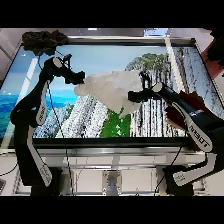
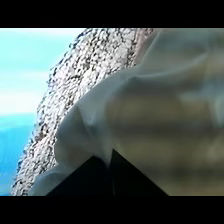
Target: Fold the shirts.
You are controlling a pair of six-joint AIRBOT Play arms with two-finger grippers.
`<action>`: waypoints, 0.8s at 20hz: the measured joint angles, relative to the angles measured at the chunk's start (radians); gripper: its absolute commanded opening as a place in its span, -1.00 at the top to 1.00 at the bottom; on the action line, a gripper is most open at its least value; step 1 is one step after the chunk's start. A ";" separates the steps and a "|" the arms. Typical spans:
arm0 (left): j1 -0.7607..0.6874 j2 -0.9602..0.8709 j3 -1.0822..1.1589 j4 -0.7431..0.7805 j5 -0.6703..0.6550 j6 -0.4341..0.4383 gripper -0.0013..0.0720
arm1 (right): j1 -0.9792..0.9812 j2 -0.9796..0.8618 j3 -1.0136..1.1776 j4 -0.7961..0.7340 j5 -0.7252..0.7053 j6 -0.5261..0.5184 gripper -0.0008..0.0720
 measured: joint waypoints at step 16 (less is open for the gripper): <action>0.103 0.880 0.027 -0.048 -0.108 0.129 0.92 | -0.184 0.672 0.475 -0.242 0.418 -0.009 0.92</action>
